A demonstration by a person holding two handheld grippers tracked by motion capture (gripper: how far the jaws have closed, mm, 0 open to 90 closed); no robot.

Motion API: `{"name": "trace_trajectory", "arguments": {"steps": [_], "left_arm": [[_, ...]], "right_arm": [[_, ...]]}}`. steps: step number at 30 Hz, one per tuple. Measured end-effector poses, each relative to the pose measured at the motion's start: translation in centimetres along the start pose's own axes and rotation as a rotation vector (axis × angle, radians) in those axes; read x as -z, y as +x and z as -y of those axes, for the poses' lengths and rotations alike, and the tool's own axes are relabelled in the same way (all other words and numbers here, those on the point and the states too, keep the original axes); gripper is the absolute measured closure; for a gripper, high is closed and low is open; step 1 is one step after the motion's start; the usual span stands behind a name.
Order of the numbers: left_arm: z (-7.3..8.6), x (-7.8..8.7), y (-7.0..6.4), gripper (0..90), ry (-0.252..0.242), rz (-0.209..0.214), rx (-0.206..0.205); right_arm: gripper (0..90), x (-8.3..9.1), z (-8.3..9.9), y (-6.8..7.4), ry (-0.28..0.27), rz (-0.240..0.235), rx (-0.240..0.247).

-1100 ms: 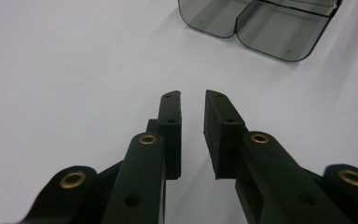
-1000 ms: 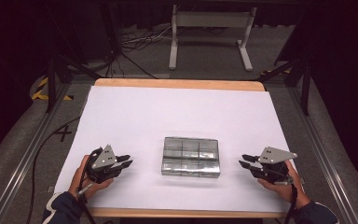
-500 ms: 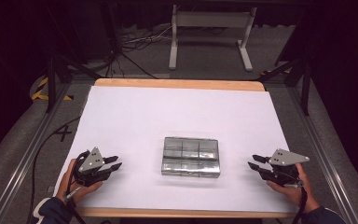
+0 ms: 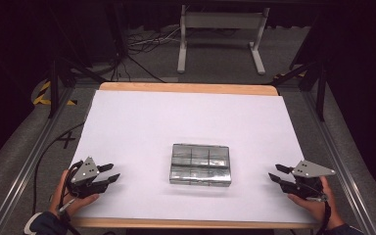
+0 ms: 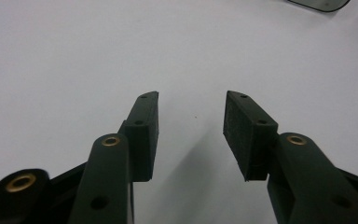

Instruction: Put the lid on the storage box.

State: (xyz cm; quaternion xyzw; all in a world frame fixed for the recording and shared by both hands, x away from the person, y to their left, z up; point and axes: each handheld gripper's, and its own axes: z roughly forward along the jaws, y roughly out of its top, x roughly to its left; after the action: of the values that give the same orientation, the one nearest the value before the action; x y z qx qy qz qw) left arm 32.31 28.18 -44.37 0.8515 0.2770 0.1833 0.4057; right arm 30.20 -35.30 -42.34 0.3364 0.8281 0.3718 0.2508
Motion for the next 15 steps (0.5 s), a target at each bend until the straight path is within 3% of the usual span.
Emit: {"name": "trace_trajectory", "arguments": {"steps": [10, 15], "left_arm": [[1.1, 0.5, 0.2, 37.7, -0.020, -0.020, 0.049], [1.9, 1.0, 0.4, 30.0, -0.067, -0.039, 0.086]], "right_arm": [[45.0, 0.7, 2.0, -1.3, -0.031, 0.061, -0.075], [40.3, 1.0, 2.9, -1.8, -0.053, 0.083, -0.130]]}}
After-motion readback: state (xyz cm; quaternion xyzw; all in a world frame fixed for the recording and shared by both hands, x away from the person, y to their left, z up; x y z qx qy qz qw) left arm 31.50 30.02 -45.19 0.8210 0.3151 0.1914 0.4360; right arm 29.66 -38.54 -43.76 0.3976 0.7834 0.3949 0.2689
